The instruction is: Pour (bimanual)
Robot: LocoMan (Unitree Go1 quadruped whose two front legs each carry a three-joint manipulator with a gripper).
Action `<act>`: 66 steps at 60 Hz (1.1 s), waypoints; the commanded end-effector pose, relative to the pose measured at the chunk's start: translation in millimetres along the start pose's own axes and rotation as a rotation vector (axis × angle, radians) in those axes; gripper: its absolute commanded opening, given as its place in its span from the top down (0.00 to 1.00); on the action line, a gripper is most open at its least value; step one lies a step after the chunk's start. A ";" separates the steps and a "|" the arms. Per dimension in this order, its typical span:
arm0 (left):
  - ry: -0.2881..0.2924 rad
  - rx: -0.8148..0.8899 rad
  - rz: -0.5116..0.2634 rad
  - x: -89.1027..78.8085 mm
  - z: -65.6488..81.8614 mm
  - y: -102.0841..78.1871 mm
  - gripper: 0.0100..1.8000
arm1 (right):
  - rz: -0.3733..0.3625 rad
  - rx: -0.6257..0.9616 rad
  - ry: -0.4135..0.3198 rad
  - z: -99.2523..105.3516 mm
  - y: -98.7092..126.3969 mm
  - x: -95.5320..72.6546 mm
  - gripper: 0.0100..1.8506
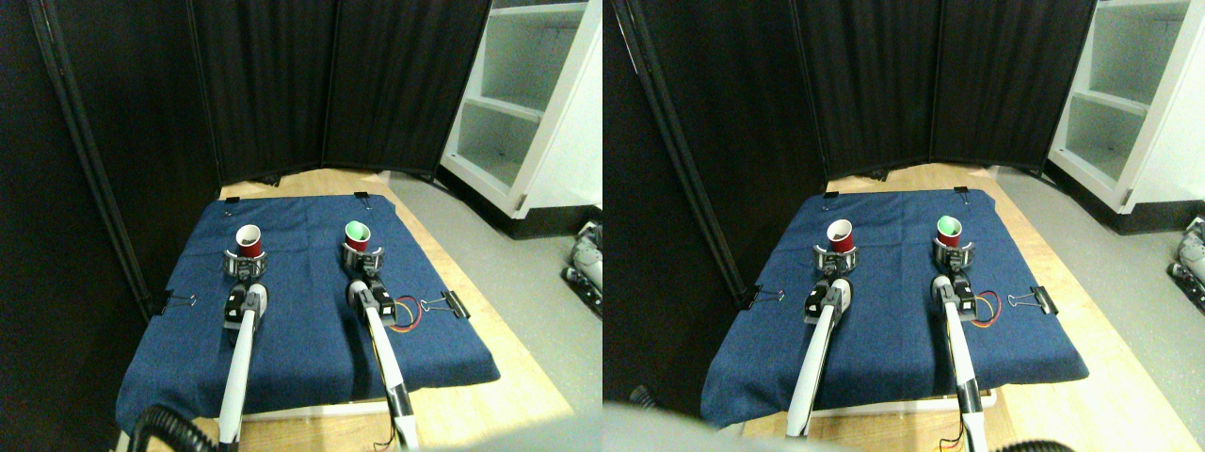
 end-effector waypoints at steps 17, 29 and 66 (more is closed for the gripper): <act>0.012 -0.045 0.001 10.3 -4.7 1.5 0.46 | 0.034 -0.006 -0.001 1.0 2.6 7.0 0.49; -0.006 -0.039 -0.012 14.0 -3.7 3.7 0.46 | 0.040 -0.014 -0.009 -2.1 3.3 13.3 0.50; 0.015 -0.036 0.019 30.8 -7.9 8.8 0.43 | 0.024 0.006 -0.017 -6.9 1.8 22.7 0.55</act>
